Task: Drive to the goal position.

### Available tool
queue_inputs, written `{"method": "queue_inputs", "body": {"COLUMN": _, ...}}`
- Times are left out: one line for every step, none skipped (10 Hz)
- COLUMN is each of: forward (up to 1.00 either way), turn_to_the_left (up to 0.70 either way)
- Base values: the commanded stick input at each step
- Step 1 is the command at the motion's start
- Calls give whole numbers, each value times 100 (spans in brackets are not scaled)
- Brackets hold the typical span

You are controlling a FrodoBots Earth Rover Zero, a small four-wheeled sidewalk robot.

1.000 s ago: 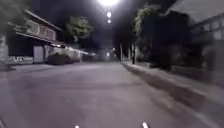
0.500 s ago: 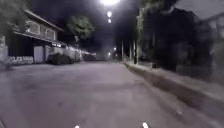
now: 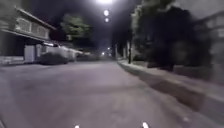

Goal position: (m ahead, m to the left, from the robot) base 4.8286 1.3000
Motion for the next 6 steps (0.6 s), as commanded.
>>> {"method": "queue_inputs", "body": {"forward": 50, "turn_to_the_left": 0}}
{"method": "queue_inputs", "body": {"forward": 50, "turn_to_the_left": 0}}
{"method": "queue_inputs", "body": {"forward": 50, "turn_to_the_left": 0}}
{"method": "queue_inputs", "body": {"forward": 50, "turn_to_the_left": 0}}
{"method": "queue_inputs", "body": {"forward": 50, "turn_to_the_left": 0}}
{"method": "queue_inputs", "body": {"forward": 50, "turn_to_the_left": 0}}
